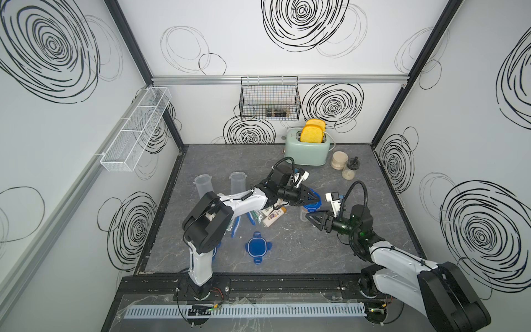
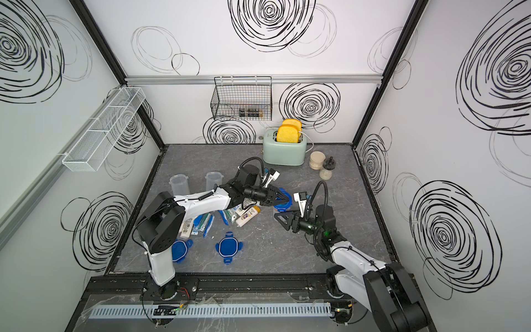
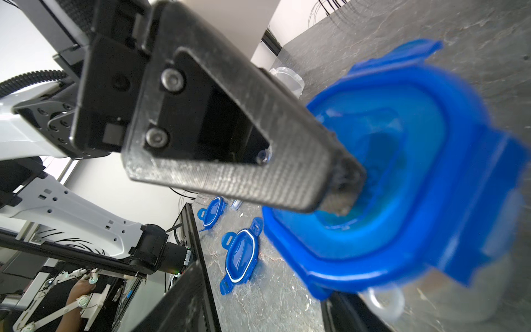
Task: Take out toiletry kits
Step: Unfasten the latch on the container.
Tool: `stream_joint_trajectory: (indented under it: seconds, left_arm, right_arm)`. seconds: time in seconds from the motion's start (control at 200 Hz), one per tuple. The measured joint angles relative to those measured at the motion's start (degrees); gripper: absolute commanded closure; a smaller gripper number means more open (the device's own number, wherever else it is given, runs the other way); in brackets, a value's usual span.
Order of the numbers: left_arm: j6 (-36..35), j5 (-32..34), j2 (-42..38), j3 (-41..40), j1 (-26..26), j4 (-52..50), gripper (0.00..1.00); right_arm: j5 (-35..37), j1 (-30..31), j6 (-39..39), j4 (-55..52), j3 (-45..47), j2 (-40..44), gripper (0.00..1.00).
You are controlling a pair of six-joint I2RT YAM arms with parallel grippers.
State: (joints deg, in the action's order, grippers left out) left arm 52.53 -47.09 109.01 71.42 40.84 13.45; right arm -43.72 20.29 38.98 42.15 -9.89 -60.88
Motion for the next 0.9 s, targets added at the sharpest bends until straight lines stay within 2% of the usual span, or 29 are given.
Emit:
stream_joint_trajectory:
  seconds: [0.365,0.901]
  left_arm:
    - [0.02,0.00,0.07,-0.31,0.15,0.74,0.73]
    - [-0.48,0.98,0.42,0.15,0.85,0.92,0.73]
  right_arm:
    - [-1.99,0.07,0.66,5.25,1.03,-1.92,0.34]
    - [-7.02,3.26,-1.18,12.28,-0.28,-4.11,0.33]
